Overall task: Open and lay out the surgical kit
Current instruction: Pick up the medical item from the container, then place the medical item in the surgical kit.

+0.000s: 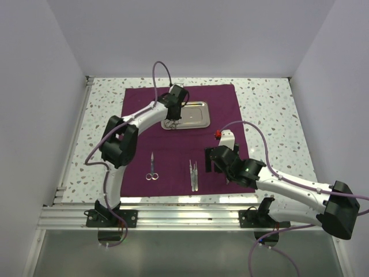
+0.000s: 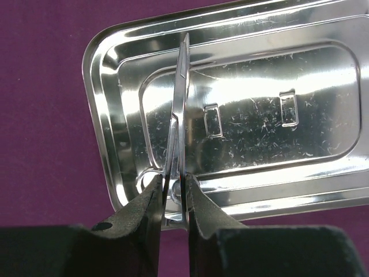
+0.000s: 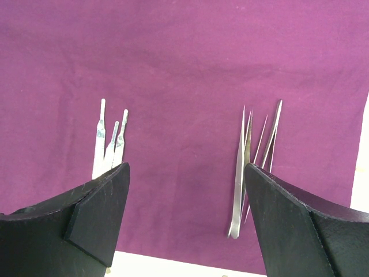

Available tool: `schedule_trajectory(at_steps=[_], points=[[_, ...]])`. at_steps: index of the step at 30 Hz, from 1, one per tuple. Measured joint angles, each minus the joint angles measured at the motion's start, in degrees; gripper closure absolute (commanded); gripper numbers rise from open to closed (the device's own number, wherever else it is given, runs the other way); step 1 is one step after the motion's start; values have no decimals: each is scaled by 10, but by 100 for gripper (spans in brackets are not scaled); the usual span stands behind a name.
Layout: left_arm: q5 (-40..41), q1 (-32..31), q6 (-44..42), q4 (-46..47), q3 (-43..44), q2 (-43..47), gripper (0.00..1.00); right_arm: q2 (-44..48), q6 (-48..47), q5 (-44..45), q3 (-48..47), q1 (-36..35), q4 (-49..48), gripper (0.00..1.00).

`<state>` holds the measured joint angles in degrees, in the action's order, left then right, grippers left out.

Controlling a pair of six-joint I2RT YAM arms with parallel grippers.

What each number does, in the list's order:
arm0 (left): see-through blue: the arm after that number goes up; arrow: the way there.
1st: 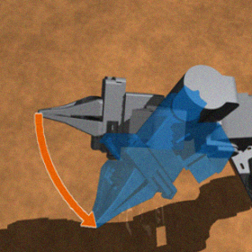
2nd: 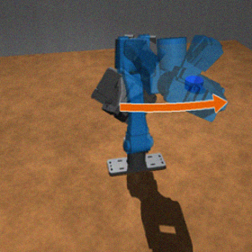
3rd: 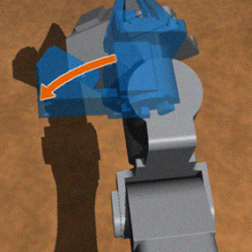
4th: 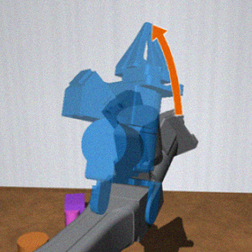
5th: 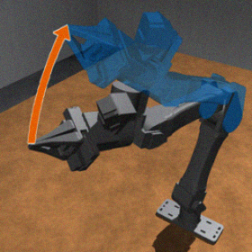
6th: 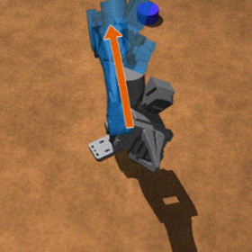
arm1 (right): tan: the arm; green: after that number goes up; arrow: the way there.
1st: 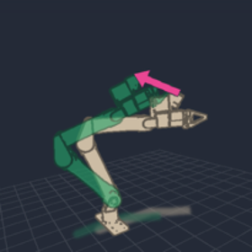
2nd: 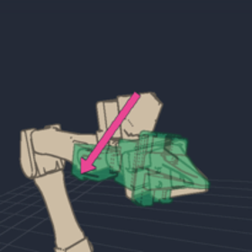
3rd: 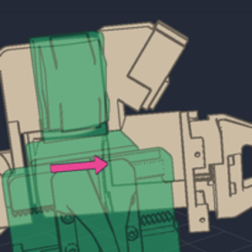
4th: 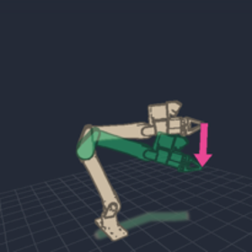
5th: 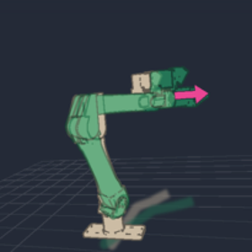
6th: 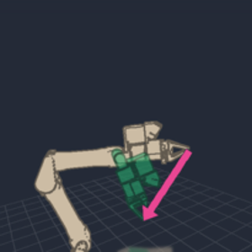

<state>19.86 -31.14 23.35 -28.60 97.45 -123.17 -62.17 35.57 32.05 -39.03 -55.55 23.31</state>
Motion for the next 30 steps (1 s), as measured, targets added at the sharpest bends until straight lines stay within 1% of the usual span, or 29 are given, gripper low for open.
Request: schedule_trajectory(at_steps=[4, 7, 11, 12, 16, 19, 23, 24, 26, 28, 29, 30], points=[[3, 0, 1, -5, -17, 28, 87, 0, 0, 0, 0, 0, 0, 16], [11, -4, 12, -3, -82, 91, 87, 0, 0, 0, 0, 0, 0, 16], [32, -26, 44, 3, -219, 216, 90, -1, -1, -3, 1, 0, -3, 16], [37, -38, 55, 7, -254, 246, 92, -2, -2, -4, 1, 0, -3, 17], [62, -111, 107, 5, -375, 340, 95, -10, -3, -16, 0, 0, -6, 17], [67, -153, 149, 3, -455, 397, 96, -12, -3, -19, 0, 0, -6, 17], [79, -167, 200, 0, -553, 479, 95, -9, -3, -19, 0, 0, -6, 16], [83, -169, 212, -1, -569, 495, 92, -7, -2, -19, 0, 0, -6, 16], [91, -170, 228, -2, -589, 511, 91, -6, -2, -19, 0, 0, -6, 16], [94, -170, 241, -1, -601, 516, 84, -5, -2, -19, 0, 0, -6, 16], [94, -170, 244, 1, -605, 516, 79, -5, -2, -20, 0, 0, -6, 16], [94, -170, 248, 3, -607, 516, 67, -5, -2, -20, 0, 0, -6, 16]])
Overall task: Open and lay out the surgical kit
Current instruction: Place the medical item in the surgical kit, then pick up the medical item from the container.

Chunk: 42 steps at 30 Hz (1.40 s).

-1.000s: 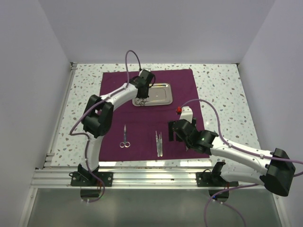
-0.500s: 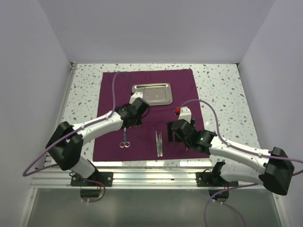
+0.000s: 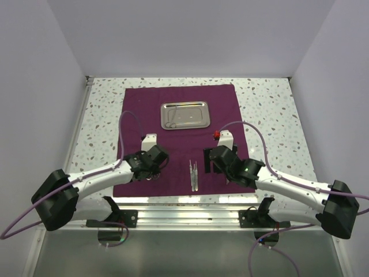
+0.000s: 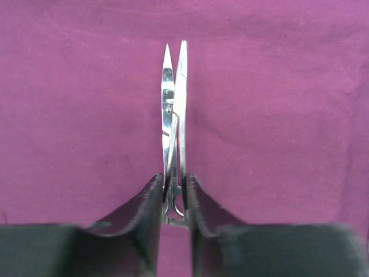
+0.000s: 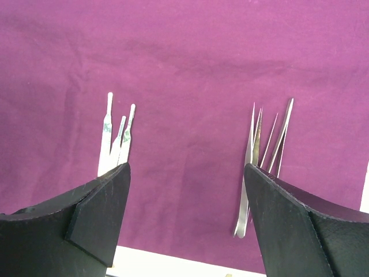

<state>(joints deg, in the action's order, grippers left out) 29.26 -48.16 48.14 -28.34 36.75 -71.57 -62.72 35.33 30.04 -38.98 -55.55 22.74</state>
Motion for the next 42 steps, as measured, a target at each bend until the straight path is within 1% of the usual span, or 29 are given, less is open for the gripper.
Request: schedule_trajectory(at_steps=[1, 2, 3, 7, 11, 15, 19, 21, 27, 32, 36, 42], points=[[0, 0, 5, 0, 0, 0, 61, 0, 0, 0, 0, 0, 0, 17], [-1, -1, 7, 1, 0, 0, 56, 1, 0, 0, 0, 0, 0, 16], [0, -1, 9, 3, 0, 0, 48, 2, 0, 0, 0, 0, 1, 16], [1, -4, 14, -10, 11, -1, 37, 7, 0, 0, 0, 0, 1, 16], [18, -4, 7, -28, 67, -10, 25, 14, 0, 0, 0, 0, 1, 16], [49, -2, -24, -20, 154, -52, 24, 16, 0, 0, 1, 0, 0, 16], [63, 23, -88, 21, 247, -148, 27, 17, -2, -1, 2, 0, -1, 16], [54, 49, -119, 52, 295, -212, 28, 17, -3, -1, 4, 0, -1, 16], [1, 128, -190, 127, 382, -365, 32, 20, -5, -2, 10, 0, 0, 16], [-39, 160, -231, 165, 447, -460, 33, 19, -7, -2, 10, 0, -1, 16], [-64, 165, -254, 182, 483, -506, 33, 12, -7, -2, 10, 0, -1, 16], [-96, 184, -268, 187, 512, -530, 37, 9, -7, -1, 10, 0, -1, 16]])
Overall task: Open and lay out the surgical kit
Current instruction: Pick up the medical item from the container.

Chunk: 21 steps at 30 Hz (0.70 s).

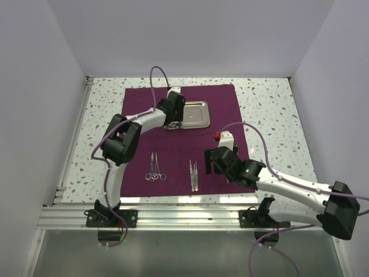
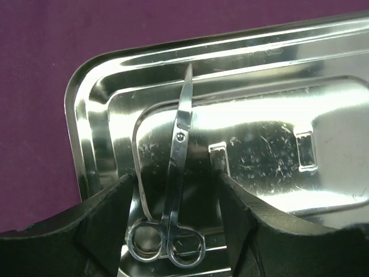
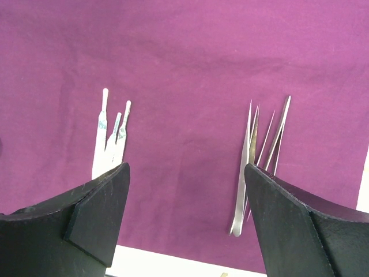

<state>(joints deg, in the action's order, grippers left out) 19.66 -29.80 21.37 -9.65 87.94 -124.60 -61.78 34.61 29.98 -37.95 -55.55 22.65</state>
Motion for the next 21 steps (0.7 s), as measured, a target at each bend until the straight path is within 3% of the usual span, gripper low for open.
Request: schedule_trajectory(at_steps=[3, 8, 18, 21], points=[[-7, 13, -3, -1, 25, -16, 38, -7, -1, 1, 0, 0, 0, 16], [-30, 35, -11, 0, 79, -55, 56, -29, -1, 1, 0, 0, 0, 16], [-65, 61, -27, -6, 164, -113, 69, -58, -1, 5, -2, 0, 0, 16], [-70, 65, -32, -8, 180, -124, 78, -71, -1, 5, -5, 0, 0, 16]])
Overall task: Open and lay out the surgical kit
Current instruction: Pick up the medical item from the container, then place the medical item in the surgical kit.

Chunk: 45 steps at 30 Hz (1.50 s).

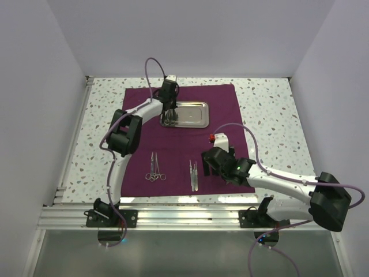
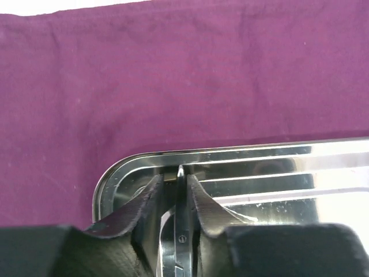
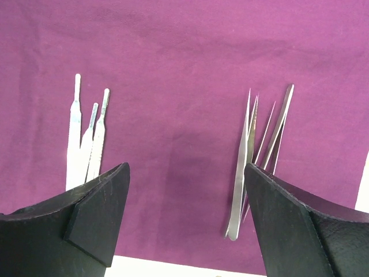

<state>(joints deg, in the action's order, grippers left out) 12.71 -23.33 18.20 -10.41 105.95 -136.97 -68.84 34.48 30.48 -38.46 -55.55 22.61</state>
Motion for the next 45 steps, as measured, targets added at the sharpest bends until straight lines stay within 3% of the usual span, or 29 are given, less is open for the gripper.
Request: schedule_trajectory(at_steps=[3, 7, 17, 32, 39, 45], points=[[-4, 3, 0, -4, 12, -7, 83, -3, 0, 0, -2, 0, 0, 16], [-7, 5, 0, -5, 17, -10, 100, -3, 0, 0, -3, 0, 0, 16], [-12, 5, 0, -11, 17, -6, 100, -6, 0, 0, -6, 0, 0, 16], [-17, 4, 0, -121, 35, 84, 100, 9, 0, 0, -6, 0, 0, 16], [-4, -4, 0, -115, -41, 191, 100, 25, 0, 0, -6, 0, -1, 16], [30, -45, 9, -120, -179, 311, 100, 34, 0, 0, -6, 0, -1, 16]])
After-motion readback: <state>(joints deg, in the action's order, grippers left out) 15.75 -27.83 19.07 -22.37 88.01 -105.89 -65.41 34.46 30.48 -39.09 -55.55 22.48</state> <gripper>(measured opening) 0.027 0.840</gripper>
